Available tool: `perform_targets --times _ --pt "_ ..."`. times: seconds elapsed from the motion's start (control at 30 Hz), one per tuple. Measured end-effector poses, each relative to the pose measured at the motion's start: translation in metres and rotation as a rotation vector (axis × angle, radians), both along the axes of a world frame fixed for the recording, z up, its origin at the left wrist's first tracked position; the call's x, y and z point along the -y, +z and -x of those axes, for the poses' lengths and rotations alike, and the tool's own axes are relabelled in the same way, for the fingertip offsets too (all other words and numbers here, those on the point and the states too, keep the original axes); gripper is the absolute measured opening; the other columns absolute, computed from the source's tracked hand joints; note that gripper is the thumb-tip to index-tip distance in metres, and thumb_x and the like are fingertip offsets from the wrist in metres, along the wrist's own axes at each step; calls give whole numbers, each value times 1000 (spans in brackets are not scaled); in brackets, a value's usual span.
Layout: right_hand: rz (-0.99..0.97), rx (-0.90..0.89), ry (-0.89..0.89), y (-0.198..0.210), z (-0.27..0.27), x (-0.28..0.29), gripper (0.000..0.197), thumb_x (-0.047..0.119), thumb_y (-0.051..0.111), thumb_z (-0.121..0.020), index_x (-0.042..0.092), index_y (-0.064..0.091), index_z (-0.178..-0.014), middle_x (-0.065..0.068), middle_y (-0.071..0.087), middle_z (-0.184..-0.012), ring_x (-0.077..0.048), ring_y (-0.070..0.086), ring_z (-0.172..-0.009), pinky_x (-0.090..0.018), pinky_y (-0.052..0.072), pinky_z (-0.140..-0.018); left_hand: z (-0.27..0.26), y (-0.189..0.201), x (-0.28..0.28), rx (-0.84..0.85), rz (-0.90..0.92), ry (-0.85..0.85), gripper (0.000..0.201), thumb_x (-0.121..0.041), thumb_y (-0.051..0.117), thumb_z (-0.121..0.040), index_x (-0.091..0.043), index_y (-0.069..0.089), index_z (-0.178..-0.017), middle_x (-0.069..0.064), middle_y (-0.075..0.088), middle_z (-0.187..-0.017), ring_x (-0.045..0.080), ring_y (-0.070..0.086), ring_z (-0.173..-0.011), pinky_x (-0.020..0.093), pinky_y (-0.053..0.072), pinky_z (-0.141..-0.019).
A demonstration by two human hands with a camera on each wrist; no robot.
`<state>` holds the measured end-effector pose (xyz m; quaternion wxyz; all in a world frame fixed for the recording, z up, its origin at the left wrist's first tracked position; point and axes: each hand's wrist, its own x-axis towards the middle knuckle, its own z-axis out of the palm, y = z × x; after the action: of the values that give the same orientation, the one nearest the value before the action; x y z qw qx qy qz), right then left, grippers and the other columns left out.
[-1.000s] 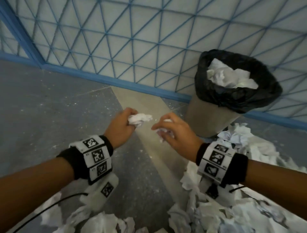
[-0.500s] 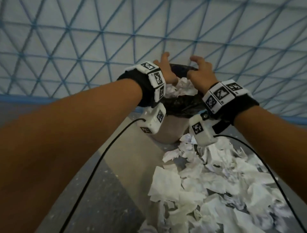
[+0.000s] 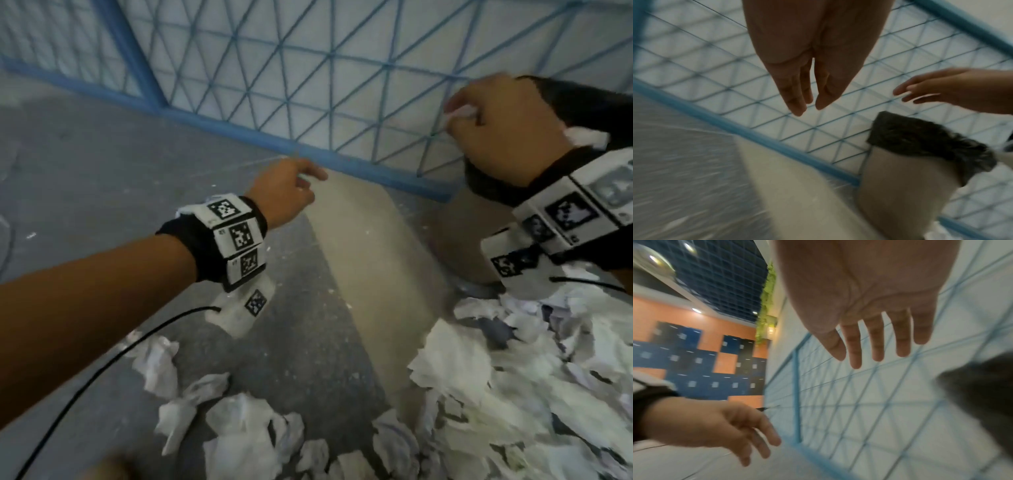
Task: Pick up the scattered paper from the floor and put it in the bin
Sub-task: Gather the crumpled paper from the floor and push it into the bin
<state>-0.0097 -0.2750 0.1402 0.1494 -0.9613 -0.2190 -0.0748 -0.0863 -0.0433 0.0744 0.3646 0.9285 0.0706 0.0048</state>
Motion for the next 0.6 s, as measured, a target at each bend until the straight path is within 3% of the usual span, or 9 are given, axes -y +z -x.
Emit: perform_targets --times 0.1,0.2,0.27,0.37,0.47,0.53,0.6 --pt "-81 -84 325 -42 53 -57 41 32 38 -80 11 63 -104 -18 57 -116 -37 48 -112 -44 38 -98 46 -35 -71 -394 -281 -33 42 -9 62 -85 -14 55 -126 12 51 -135 27 46 -126 29 38 -102" --pt "150 -327 635 -100 115 -98 32 18 47 -91 14 55 -121 -15 47 -134 -32 38 -124 -42 32 -107 100 -68 -123 -794 -447 35 67 -31 64 -85 -22 32 -143 19 25 -152 29 20 -144 30 26 -113" --pt "365 -434 832 -131 153 -117 44 25 48 -93 20 41 -136 -15 29 -149 -32 27 -135 -42 22 -112 134 -84 -144 -932 -446 103 85 -44 64 -82 -28 13 -148 19 0 -158 32 4 -147 38 21 -118" --pt "501 -461 1078 -164 194 -136 61 41 53 -89 29 25 -143 -16 15 -155 -41 16 -139 -55 19 -112 174 -109 -158 -1021 -434 166 102 -61 62 -74 -38 -5 -147 18 -22 -155 38 -7 -146 48 13 -119" --pt "496 -481 1218 -190 223 -152 77 52 59 -81 37 17 -143 -12 3 -158 -47 4 -140 -67 16 -106 200 -131 -154 -1001 -370 172 104 -66 62 -69 -43 -5 -145 18 -12 -157 39 1 -146 50 17 -119" --pt "514 -474 1242 -208 232 -164 81 52 63 -77 38 17 -142 -10 -1 -158 -50 -1 -139 -71 18 -103 211 -139 -142 -926 -339 129 96 -59 67 -71 -40 9 -145 16 6 -156 37 12 -144 47 23 -117" --pt "612 -494 1199 -222 233 -175 77 43 66 -78 33 22 -142 -11 5 -157 -48 1 -139 -68 20 -105 220 -145 -127 -816 -360 80 77 -45 70 -75 -35 29 -139 13 20 -148 36 26 -136 43 28 -112"
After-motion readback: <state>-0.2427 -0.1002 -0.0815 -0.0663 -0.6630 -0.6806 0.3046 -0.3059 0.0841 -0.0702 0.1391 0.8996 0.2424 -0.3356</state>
